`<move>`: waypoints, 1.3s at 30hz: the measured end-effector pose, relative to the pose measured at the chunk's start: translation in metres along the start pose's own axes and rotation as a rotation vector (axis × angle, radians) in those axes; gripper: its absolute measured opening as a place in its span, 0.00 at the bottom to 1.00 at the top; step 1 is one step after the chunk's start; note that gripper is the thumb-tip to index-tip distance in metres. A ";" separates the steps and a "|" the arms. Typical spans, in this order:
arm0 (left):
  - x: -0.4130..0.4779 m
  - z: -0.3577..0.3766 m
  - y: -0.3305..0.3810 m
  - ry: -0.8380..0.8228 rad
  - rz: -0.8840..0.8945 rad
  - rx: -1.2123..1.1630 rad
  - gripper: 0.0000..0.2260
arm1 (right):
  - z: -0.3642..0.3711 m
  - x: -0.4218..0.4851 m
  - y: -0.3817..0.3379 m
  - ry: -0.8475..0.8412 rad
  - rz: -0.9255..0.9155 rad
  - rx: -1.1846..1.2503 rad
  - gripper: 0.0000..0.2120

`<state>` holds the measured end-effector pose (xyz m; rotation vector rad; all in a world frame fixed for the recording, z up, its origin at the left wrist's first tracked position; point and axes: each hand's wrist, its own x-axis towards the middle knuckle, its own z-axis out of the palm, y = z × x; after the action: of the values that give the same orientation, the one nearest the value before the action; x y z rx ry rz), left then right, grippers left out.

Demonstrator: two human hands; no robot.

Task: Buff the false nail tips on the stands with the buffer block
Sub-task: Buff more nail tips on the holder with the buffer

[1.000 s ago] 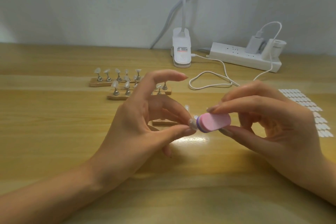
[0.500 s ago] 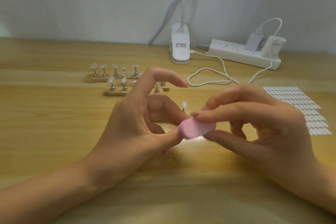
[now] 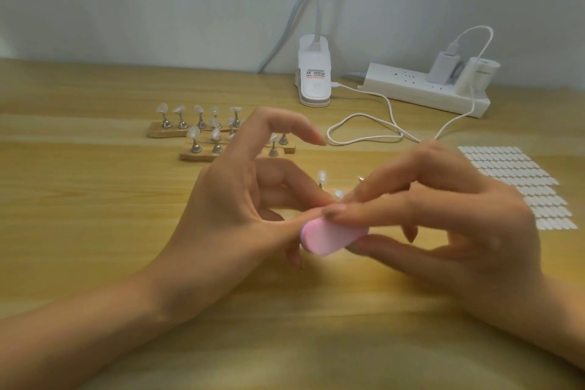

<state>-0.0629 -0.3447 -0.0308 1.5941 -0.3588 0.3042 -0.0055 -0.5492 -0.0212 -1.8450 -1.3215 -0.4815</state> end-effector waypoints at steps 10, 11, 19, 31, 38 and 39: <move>-0.001 0.001 0.000 -0.006 0.011 -0.018 0.22 | -0.003 0.001 0.002 0.049 0.069 0.035 0.09; 0.000 0.001 0.001 -0.004 0.008 -0.029 0.22 | -0.002 0.002 0.002 0.035 0.048 0.023 0.09; 0.001 0.001 0.000 0.003 -0.013 -0.055 0.21 | -0.001 0.003 0.002 -0.012 -0.011 -0.036 0.09; 0.000 0.003 0.002 0.000 -0.013 -0.051 0.21 | -0.002 0.004 0.005 0.033 0.035 0.013 0.09; 0.000 0.003 0.002 -0.007 -0.018 -0.037 0.20 | -0.003 0.003 0.007 0.016 0.004 -0.001 0.09; 0.000 0.003 0.002 -0.007 -0.023 -0.039 0.20 | -0.002 0.003 0.007 0.005 -0.013 -0.017 0.09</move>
<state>-0.0635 -0.3481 -0.0295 1.5602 -0.3494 0.2729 0.0019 -0.5497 -0.0207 -1.8492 -1.3307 -0.5057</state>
